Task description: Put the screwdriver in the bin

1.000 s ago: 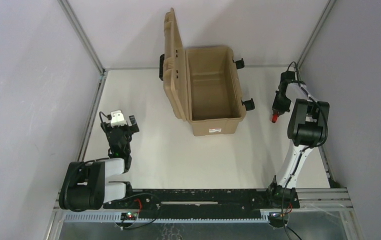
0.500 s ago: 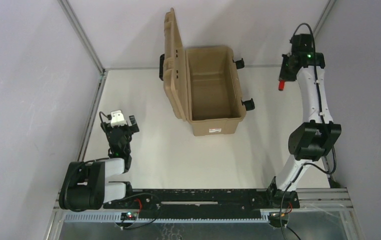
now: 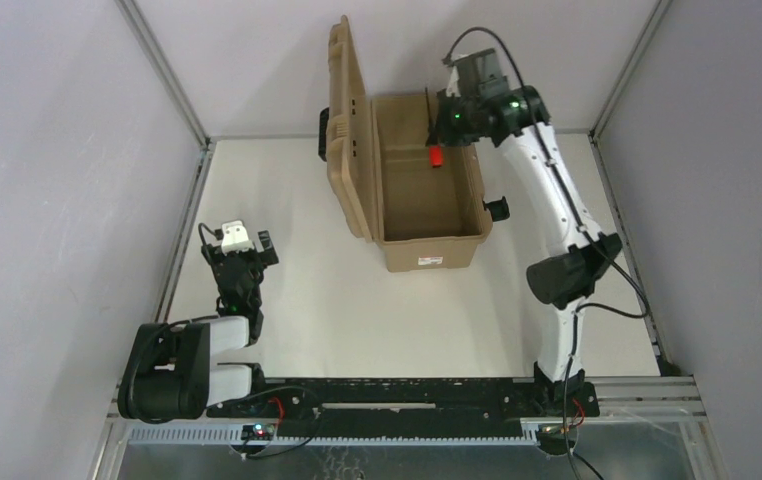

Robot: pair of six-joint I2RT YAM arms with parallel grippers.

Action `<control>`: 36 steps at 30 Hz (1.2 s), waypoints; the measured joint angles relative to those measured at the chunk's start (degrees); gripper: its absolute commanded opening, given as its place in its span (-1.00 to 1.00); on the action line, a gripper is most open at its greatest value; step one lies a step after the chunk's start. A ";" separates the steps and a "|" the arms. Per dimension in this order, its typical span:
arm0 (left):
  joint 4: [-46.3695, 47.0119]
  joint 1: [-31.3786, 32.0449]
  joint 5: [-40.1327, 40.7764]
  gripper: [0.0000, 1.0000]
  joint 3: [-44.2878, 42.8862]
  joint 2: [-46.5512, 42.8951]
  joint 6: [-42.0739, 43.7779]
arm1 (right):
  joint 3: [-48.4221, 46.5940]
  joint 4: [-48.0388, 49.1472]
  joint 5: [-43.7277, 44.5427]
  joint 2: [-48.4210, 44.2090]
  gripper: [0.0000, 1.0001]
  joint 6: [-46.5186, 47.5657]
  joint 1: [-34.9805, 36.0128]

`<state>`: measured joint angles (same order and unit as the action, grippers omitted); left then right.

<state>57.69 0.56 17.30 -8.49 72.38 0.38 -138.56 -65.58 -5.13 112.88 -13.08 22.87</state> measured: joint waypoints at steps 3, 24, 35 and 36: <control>0.00 0.00 0.00 1.00 0.00 0.00 0.00 | 2.12 2.23 2.23 3.50 -0.92 -1.29 1.51; 0.00 0.00 0.02 1.00 0.00 0.00 0.00 | 14.95 10.71 12.39 22.99 0.32 -9.42 4.83; 0.00 0.00 0.02 1.00 0.00 0.00 0.00 | 10.58 10.03 15.23 6.38 0.82 -3.43 5.01; 0.00 0.00 0.00 1.00 0.00 0.00 0.00 | 10.19 10.14 15.76 3.67 0.86 -2.25 4.59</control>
<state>57.69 0.56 17.30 -8.49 72.38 0.38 -128.38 -55.44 10.63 116.55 -15.33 27.46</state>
